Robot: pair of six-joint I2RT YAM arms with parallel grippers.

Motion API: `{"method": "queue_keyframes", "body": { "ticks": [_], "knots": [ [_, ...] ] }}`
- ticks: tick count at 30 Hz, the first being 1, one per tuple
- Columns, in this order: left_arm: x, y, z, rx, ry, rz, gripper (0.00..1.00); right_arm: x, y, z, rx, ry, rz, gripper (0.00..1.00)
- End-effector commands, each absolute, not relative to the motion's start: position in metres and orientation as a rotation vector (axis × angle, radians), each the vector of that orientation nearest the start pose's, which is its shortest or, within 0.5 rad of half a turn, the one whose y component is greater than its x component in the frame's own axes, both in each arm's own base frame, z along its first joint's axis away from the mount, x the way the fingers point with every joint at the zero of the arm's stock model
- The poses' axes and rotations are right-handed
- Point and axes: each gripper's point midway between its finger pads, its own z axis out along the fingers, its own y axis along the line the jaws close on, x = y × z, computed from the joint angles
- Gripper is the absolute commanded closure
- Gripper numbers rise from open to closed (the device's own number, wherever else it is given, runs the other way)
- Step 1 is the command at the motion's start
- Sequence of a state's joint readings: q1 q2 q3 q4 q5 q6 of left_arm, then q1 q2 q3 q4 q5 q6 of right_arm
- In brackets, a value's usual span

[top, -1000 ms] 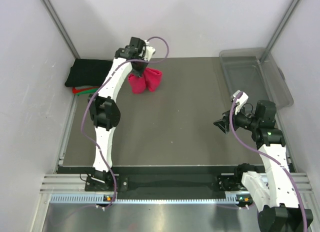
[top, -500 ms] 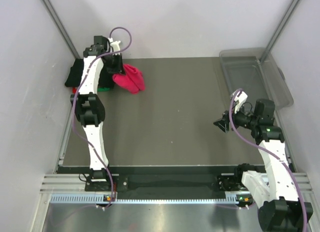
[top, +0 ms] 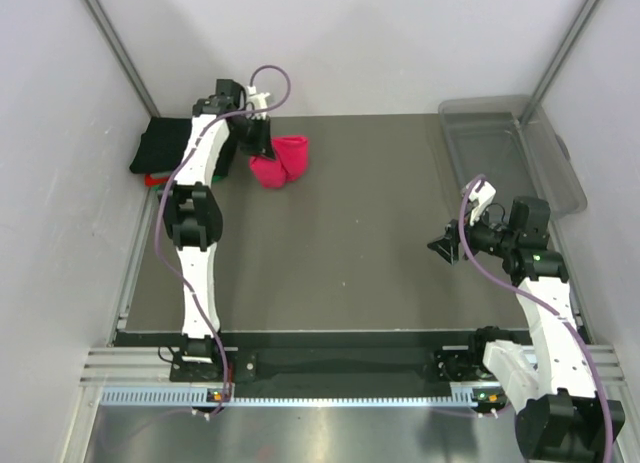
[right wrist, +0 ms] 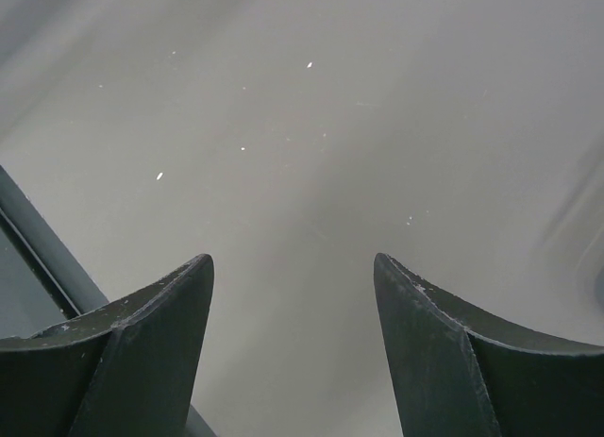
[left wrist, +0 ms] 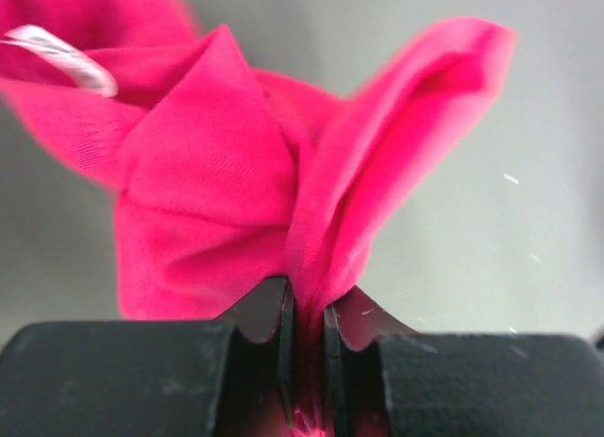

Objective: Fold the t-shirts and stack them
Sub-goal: Fold the tshirt

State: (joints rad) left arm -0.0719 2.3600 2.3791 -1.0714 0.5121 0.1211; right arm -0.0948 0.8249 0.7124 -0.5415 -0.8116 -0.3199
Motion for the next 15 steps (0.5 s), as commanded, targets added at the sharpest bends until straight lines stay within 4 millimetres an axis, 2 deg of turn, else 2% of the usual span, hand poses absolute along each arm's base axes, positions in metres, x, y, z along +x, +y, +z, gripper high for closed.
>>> {"method": "queue_keyframes", "body": {
  "ticks": [1,5,8,10,12,14,15],
  "knots": [
    [0.484,-0.174,0.199,0.61,2.393,-0.831,1.0,0.245,0.097,0.201,-0.685,1.878,0.629,0.31],
    [0.452,-0.225,0.243,0.689,2.285,-1.02,1.0,0.245,0.097,0.202,-0.686,1.875,0.628,0.31],
    [0.435,-0.25,0.281,0.714,2.182,-1.123,1.0,0.244,0.097,0.201,-0.685,1.877,0.629,0.31],
    [0.427,-0.257,0.302,0.688,2.146,-1.182,1.0,0.245,0.097,0.2,-0.681,1.882,0.631,0.31],
    [0.431,-0.255,0.308,0.666,2.127,-1.182,1.0,0.246,0.096,0.201,-0.681,1.878,0.628,0.31],
    [0.439,-0.244,0.296,0.594,2.172,-1.206,1.0,0.247,0.096,0.199,-0.677,1.883,0.632,0.31],
    [0.443,-0.238,0.28,0.552,2.218,-1.216,1.0,0.248,0.096,0.2,-0.673,1.884,0.632,0.31]
  ]
}}
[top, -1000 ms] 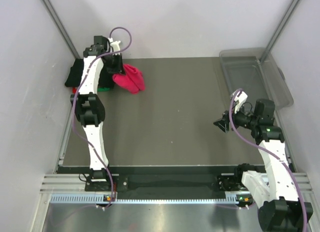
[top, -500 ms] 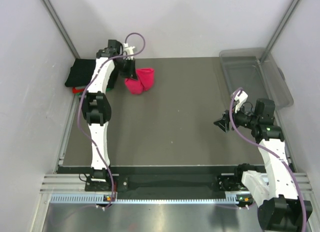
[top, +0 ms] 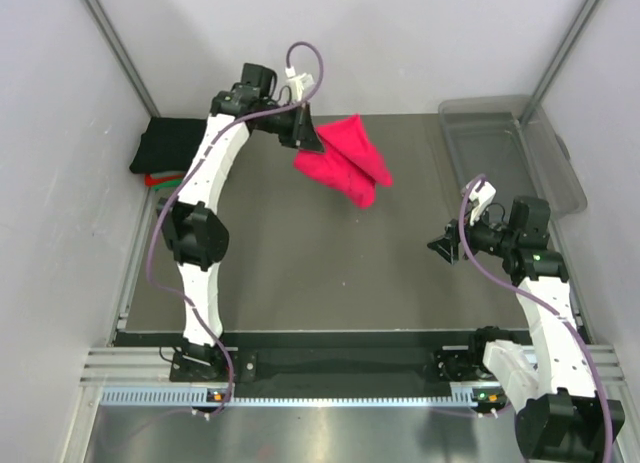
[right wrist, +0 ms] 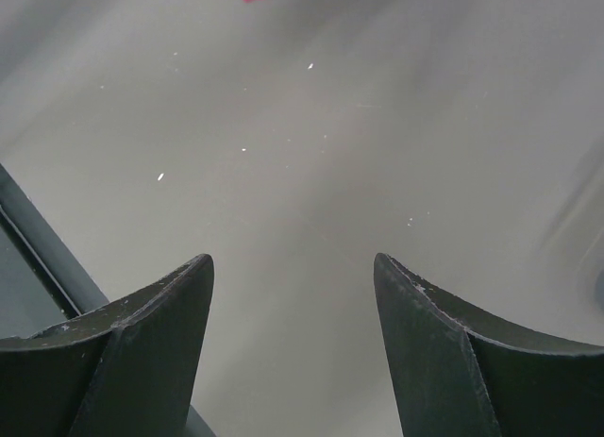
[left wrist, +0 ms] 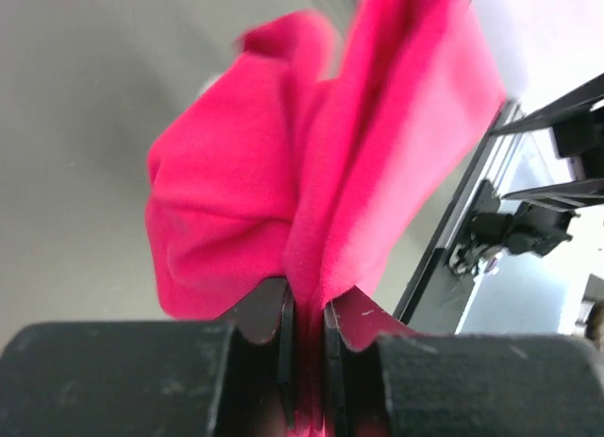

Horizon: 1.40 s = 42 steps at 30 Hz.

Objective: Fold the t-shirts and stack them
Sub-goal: Fold the tshirt

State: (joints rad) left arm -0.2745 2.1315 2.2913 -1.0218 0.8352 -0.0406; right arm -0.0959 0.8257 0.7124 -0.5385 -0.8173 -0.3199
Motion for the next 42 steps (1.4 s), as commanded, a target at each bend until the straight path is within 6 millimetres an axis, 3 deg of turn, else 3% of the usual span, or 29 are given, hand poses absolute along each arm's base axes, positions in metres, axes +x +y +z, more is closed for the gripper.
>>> {"method": "queue_keyframes", "body": {
  "ticks": [1,3,5,6,7,10,12,14,15,18,19,21,22,24,25,27,28,29,30,33,34,35,37,38,40,42],
  "knots": [
    [0.451,-0.231,0.256,0.5,2.28,-1.218,1.0,0.249,0.096,0.199,-0.671,1.889,0.636,0.31],
    [0.456,-0.208,0.213,0.42,2.404,-1.211,1.0,0.249,0.095,0.198,-0.67,1.891,0.638,0.31],
    [0.461,-0.187,0.145,0.4,2.553,-1.16,1.0,0.249,0.095,0.198,-0.669,1.894,0.639,0.31],
    [0.453,-0.179,0.117,0.374,2.642,-1.158,1.0,0.25,0.095,0.197,-0.67,1.895,0.639,0.31],
    [0.446,-0.174,0.073,0.379,2.728,-1.181,1.0,0.25,0.095,0.198,-0.667,1.894,0.638,0.31],
    [0.418,-0.161,0.003,0.321,2.909,-1.278,1.0,0.25,0.095,0.198,-0.674,1.892,0.634,0.31],
    [0.406,-0.155,-0.023,0.332,2.971,-1.252,1.0,0.249,0.095,0.198,-0.675,1.894,0.637,0.31],
    [0.412,-0.152,-0.033,0.346,2.941,-1.19,1.0,0.248,0.096,0.198,-0.681,1.893,0.645,0.31],
    [0.405,-0.15,-0.04,0.335,2.961,-1.176,1.0,0.249,0.097,0.199,-0.696,1.886,0.645,0.31],
    [0.407,-0.15,-0.035,0.329,2.941,-1.16,1.0,0.258,0.103,0.21,-0.724,1.857,0.661,0.3],
    [0.407,-0.151,-0.032,0.327,2.94,-1.148,1.0,0.267,0.107,0.203,-0.728,1.888,0.692,0.3],
    [0.402,-0.15,-0.035,0.326,2.939,-1.132,1.0,0.28,0.13,0.204,-0.84,1.874,0.701,0.31],
    [0.402,-0.15,-0.027,0.329,2.927,-1.111,1.0,0.291,0.139,0.183,-0.889,1.932,0.715,0.32],
    [0.395,-0.149,-0.026,0.33,2.921,-1.09,1.0,0.304,0.168,0.177,-1.082,1.893,0.639,0.33],
    [0.399,-0.149,-0.009,0.332,2.883,-1.065,1.0,0.312,0.178,0.162,-1.118,1.914,0.644,0.33],
    [0.394,-0.145,-0.003,0.327,2.879,-1.009,1.0,0.339,0.202,0.175,-1.155,1.815,0.6,0.31],
    [0.4,-0.145,0.012,0.327,2.834,-0.978,1.0,0.351,0.209,0.157,-1.176,1.848,0.617,0.3],
    [0.4,-0.144,0.016,0.325,2.823,-0.96,1.0,0.367,0.223,0.172,-1.201,1.799,0.605,0.3],
    [0.398,-0.142,0.024,0.309,2.814,-0.94,1.0,0.378,0.229,0.15,-1.235,1.832,0.618,0.3],
    [0.396,-0.138,0.026,0.292,2.798,-0.89,1.0,0.402,0.253,0.149,-1.319,1.76,0.583,0.3],
    [0.396,-0.138,0.031,0.275,2.793,-0.881,1.0,0.408,0.258,0.13,-1.346,1.779,0.587,0.29],
    [0.398,-0.138,0.032,0.274,2.78,-0.874,1.0,0.413,0.269,0.133,-1.372,1.747,0.578,0.29],
    [0.397,-0.137,0.032,0.267,2.778,-0.862,1.0,0.418,0.28,0.115,-1.431,1.728,0.579,0.27],
    [0.396,-0.136,0.032,0.266,2.787,-0.862,1.0,0.42,0.291,0.117,-1.452,1.7,0.599,0.26],
    [0.399,-0.132,0.028,0.258,2.801,-0.829,1.0,0.416,0.3,0.1,-1.512,1.696,0.632,0.25],
    [0.403,-0.13,0.026,0.252,2.804,-0.806,1.0,0.408,0.314,0.097,-1.575,1.642,0.645,0.23]
  ]
}}
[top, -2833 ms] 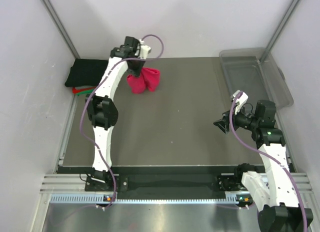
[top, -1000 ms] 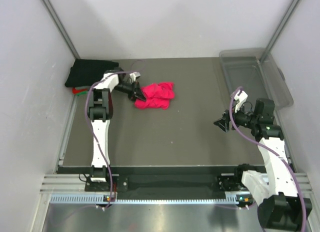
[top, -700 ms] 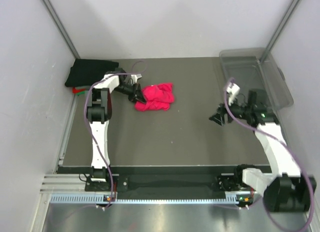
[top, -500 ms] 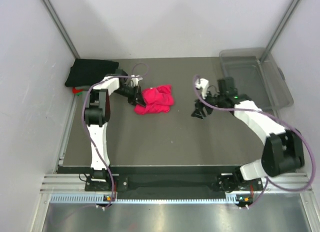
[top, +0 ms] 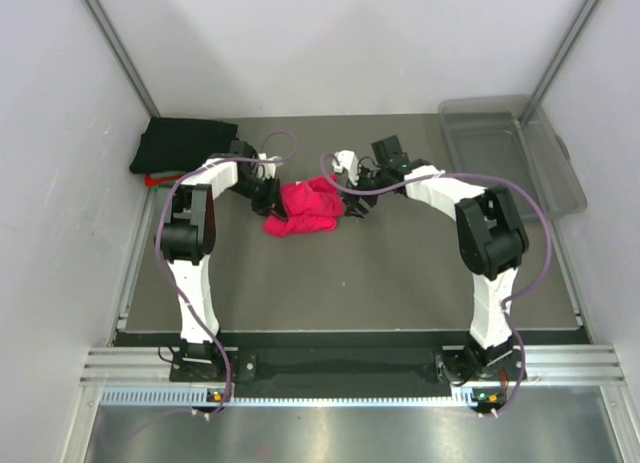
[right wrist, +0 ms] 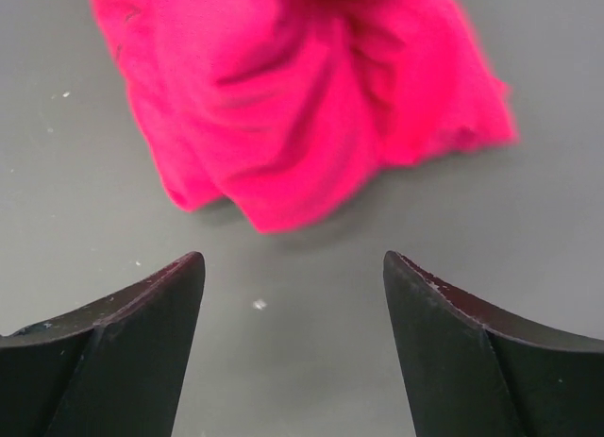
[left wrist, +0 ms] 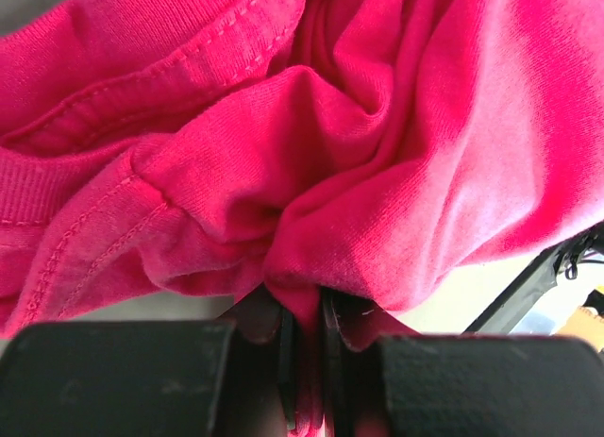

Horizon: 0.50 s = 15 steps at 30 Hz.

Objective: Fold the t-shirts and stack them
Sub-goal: Fold the tshirt

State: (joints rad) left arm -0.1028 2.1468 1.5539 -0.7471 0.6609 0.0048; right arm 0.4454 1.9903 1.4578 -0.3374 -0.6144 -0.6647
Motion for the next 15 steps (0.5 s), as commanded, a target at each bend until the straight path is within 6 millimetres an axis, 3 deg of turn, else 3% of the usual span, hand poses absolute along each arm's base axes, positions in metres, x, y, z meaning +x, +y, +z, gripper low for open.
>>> {"method": "queue_keyframes", "body": {
  "ticks": [1,7,15],
  "knots": [
    [0.404,-0.13,0.026,0.251,2.802,-0.809,1.0,0.409,0.32,0.099,-1.58,1.603,0.632,0.23],
    [0.403,-0.133,0.017,0.253,2.815,-0.847,1.0,0.404,0.333,0.079,-1.646,1.586,0.595,0.21],
    [0.408,-0.135,0.021,0.262,2.805,-0.86,1.0,0.427,0.346,0.061,-1.646,1.629,0.568,0.27]
  ]
}}
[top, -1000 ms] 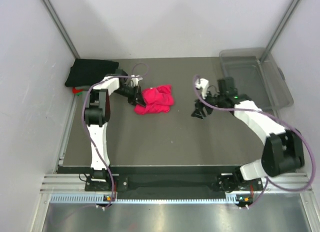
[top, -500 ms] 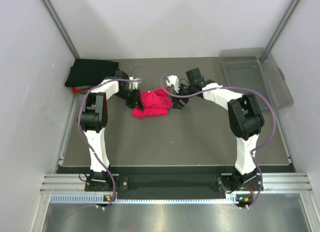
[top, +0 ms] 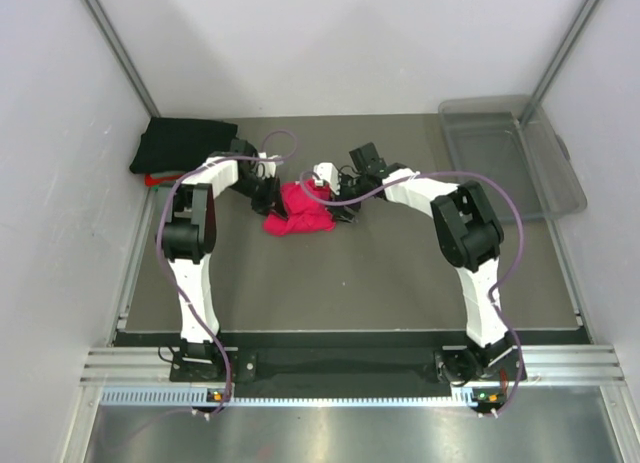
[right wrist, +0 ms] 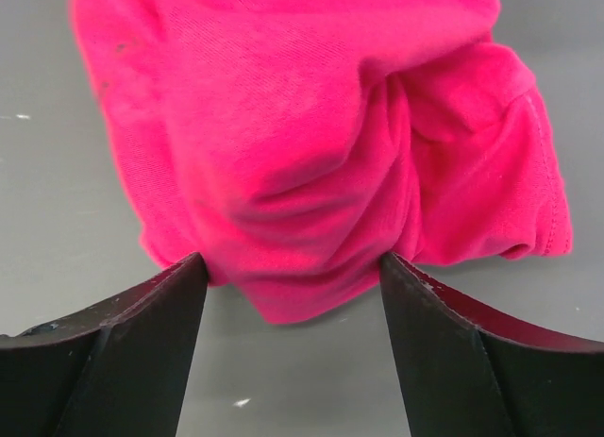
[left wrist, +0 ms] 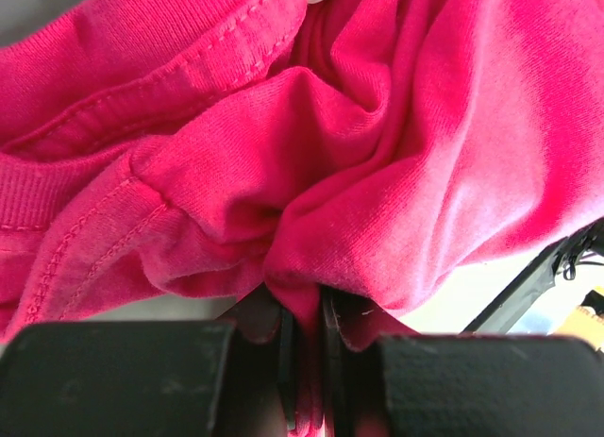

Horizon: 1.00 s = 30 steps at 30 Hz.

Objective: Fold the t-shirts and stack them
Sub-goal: Fold the tshirt

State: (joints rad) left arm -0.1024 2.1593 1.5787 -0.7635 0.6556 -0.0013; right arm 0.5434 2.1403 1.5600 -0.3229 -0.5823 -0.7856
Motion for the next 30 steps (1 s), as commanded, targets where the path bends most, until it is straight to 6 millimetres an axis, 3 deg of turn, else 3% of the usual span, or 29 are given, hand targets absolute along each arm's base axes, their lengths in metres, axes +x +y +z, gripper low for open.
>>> {"method": "queue_keyframes", "body": {
  "ticks": [1,8,12,21,30],
  "knots": [
    [0.408,-0.135,0.021,0.262,2.806,-0.858,1.0,0.431,0.347,0.065,-1.633,1.613,0.555,0.27],
    [0.408,-0.134,0.021,0.277,2.807,-0.85,1.0,0.431,0.343,0.072,-1.645,1.609,0.521,0.27],
    [0.409,-0.133,0.019,0.276,2.815,-0.844,1.0,0.424,0.338,0.088,-1.658,1.581,0.503,0.27],
    [0.41,-0.129,0.02,0.286,2.813,-0.803,1.0,0.422,0.333,0.103,-1.66,1.566,0.467,0.27],
    [0.411,-0.128,0.024,0.291,2.804,-0.79,1.0,0.421,0.331,0.088,-1.691,1.616,0.478,0.29]
  ]
}}
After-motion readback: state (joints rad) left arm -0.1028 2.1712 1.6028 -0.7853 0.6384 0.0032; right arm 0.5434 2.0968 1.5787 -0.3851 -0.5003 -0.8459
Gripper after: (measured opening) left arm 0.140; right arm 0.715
